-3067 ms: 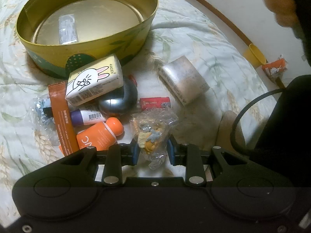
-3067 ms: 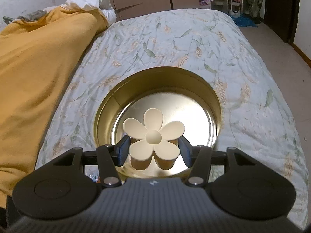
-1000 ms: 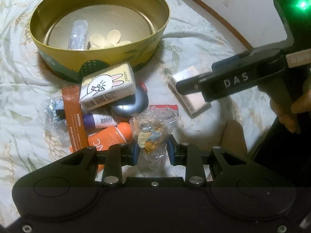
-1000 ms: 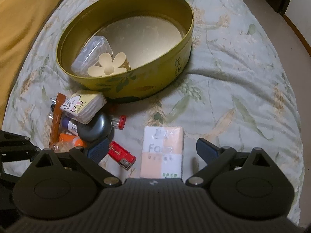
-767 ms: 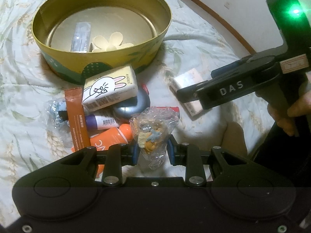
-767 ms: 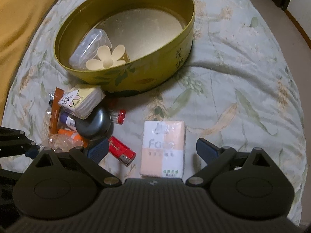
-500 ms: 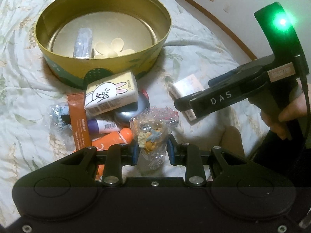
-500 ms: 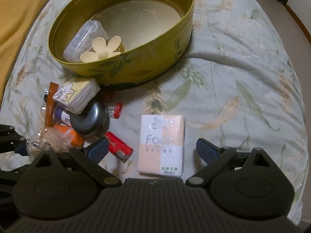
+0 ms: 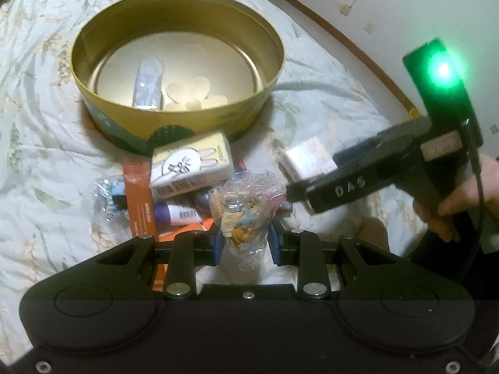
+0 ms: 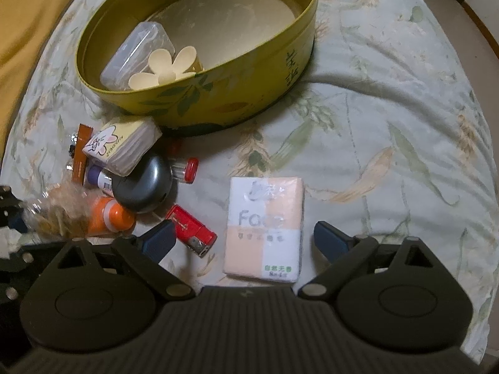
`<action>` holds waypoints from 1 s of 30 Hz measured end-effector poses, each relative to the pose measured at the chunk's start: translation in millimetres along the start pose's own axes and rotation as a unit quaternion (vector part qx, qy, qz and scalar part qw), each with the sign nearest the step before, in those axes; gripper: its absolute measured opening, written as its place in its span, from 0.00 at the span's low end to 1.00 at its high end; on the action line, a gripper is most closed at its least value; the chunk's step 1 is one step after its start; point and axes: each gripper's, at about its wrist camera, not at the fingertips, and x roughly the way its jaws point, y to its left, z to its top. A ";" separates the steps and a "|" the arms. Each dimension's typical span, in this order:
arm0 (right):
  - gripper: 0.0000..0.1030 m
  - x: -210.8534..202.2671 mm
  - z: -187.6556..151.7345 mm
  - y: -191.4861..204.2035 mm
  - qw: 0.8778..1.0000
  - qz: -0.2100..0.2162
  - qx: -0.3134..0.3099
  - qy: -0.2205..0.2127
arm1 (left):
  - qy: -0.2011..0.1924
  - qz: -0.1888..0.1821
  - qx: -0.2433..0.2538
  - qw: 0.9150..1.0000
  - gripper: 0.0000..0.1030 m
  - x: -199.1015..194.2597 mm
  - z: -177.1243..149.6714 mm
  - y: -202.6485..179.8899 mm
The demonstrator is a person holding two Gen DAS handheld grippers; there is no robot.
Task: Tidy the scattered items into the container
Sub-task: 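Drop the candy bag into the tin with the left gripper while the right gripper grasps the Face tissue pack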
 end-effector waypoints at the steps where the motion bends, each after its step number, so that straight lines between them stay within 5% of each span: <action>1: 0.92 1.0 0.0 0.1 1.000 0.000 0.000 0.002 | -0.004 0.000 -0.003 1.000 0.25 -2.1 1.4 2.0; 13: 0.77 12.4 0.9 0.2 1.000 -0.007 -0.006 0.029 | -0.034 0.011 -0.039 0.999 0.25 -18.9 16.2 23.8; 17: 0.55 10.9 2.6 -2.8 1.000 -0.006 -0.002 0.026 | -0.041 0.015 -0.047 0.998 0.25 -23.8 19.3 27.7; 30: 0.54 -14.2 6.1 -9.3 0.999 0.043 0.010 -0.012 | -0.062 0.045 -0.071 0.995 0.25 -41.5 34.9 45.5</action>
